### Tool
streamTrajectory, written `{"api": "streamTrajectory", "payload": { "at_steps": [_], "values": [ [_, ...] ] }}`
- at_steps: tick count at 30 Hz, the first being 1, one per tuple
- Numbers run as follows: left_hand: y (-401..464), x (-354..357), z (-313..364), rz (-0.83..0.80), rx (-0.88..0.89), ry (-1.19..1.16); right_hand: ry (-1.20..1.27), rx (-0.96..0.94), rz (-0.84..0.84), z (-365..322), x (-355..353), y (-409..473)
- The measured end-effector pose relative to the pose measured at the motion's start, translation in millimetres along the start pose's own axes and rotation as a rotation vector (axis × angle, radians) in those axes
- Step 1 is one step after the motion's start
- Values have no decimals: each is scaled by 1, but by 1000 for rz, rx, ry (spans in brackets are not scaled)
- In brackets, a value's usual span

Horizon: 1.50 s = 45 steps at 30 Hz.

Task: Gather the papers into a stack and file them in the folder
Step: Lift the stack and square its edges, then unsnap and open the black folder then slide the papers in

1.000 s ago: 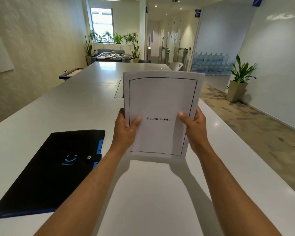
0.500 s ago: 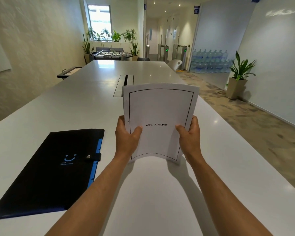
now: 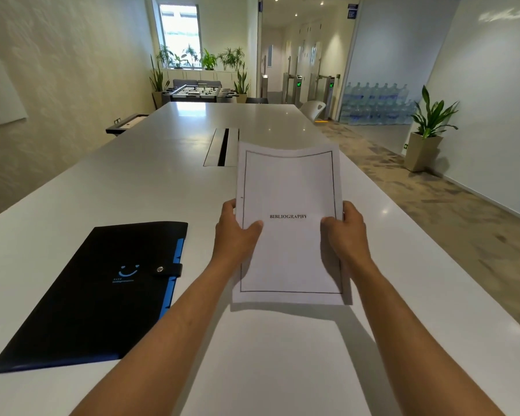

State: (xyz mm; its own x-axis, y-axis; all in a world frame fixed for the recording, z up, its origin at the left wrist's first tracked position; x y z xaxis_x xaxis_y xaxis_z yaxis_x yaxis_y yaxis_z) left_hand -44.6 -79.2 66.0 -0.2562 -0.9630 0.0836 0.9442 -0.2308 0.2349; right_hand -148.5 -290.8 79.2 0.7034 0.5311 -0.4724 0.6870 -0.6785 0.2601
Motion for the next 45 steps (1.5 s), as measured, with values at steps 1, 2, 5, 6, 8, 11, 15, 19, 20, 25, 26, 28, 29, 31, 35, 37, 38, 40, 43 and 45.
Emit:
{"api": "streamTrajectory", "payload": {
  "at_steps": [1,2,5,6,8,11,15,19,20,25,26,28,29,31,35,37,38,40,43,45],
  "values": [
    [1,1,-4,-13,-72,-18,-9,74,-36,10,-1,5],
    [3,1,-10,-18,-126,-19,-5,152,-70,20,0,10],
    [1,-3,-31,-17,-200,71,-37,290,-115,47,0,15],
    [-1,-2,-39,-21,-218,91,-76,311,-119,54,0,15],
    [-5,0,-54,-12,-246,114,-148,335,-134,63,1,11],
    [-11,5,-71,49,-272,186,-232,352,-174,72,5,4],
    [-14,14,-80,-7,-182,393,-427,289,-225,76,10,-3],
    [-17,18,-83,-67,-101,524,-576,252,-251,80,13,-10],
    [-17,18,-84,-80,-89,542,-615,239,-243,80,13,-12],
    [-19,10,-77,-111,0,563,-814,129,-153,83,13,-16],
    [-21,6,-75,-96,11,546,-863,106,-133,82,14,-16],
    [-22,-8,-67,-56,44,529,-910,84,-108,79,15,-14],
    [-20,-17,-63,-41,72,536,-904,78,-92,77,17,-13],
    [-14,-38,-51,-16,138,567,-855,39,-21,65,23,-13],
    [-5,-94,-30,162,207,700,-684,-98,15,25,57,-21],
    [-7,-122,-29,264,197,789,-614,-198,-58,3,86,-31],
    [-9,-135,-31,298,178,820,-587,-242,-100,-8,103,-37],
    [-12,-157,-40,328,103,886,-540,-322,-187,-28,135,-52],
    [-17,-176,-56,300,-36,956,-488,-436,-308,-50,181,-76],
    [-21,-179,-63,277,-83,938,-479,-495,-342,-59,204,-90]
  ]
}}
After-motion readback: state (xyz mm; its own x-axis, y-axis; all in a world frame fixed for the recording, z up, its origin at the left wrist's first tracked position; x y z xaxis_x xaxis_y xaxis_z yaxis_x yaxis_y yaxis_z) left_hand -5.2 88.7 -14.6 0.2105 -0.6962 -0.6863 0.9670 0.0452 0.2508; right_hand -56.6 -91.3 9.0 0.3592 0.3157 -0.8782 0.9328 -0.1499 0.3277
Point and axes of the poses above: each hand's wrist, its own y-axis towards the middle knuckle, its own x-axis out of the palm, z = x × y, the point moved 5 cm from there along y, towards the middle knuckle, and after that the axes turned 14 degrees about -y, right-handed, at the moved point
